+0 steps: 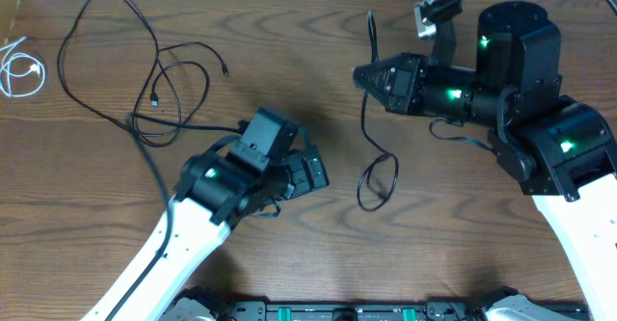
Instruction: Untangle cables
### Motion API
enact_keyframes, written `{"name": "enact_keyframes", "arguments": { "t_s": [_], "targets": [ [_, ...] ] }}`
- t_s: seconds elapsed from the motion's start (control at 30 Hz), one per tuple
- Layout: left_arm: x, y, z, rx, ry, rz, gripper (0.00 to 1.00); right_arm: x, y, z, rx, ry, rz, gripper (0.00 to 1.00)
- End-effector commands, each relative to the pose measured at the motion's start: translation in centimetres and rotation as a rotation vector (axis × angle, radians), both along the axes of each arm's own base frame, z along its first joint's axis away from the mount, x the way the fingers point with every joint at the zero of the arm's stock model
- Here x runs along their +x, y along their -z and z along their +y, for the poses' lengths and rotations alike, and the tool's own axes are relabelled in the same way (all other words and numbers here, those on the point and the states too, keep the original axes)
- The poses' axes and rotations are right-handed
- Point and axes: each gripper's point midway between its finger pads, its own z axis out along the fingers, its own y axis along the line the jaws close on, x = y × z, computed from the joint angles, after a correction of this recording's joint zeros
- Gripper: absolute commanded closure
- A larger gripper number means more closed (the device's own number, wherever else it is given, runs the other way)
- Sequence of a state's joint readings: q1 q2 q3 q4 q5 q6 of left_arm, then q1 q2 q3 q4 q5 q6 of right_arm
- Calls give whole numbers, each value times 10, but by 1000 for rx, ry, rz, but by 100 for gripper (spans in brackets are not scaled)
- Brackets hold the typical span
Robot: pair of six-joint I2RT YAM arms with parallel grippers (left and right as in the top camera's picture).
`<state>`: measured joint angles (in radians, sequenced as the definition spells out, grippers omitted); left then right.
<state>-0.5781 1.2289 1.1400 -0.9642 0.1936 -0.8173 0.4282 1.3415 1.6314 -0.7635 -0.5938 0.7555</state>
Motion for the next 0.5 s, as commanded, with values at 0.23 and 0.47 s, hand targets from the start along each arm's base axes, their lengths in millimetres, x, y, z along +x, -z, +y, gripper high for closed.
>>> {"name": "enact_keyframes", "arguments": {
  "t_s": [0.23, 0.47],
  "targets": [
    [6, 25, -54, -153, 195, 104, 3, 1, -23, 3, 69, 17, -34, 98],
    [17, 26, -60, -168, 194, 77, 3, 1, -23, 4, 71, 14, -38, 99]
  ]
}}
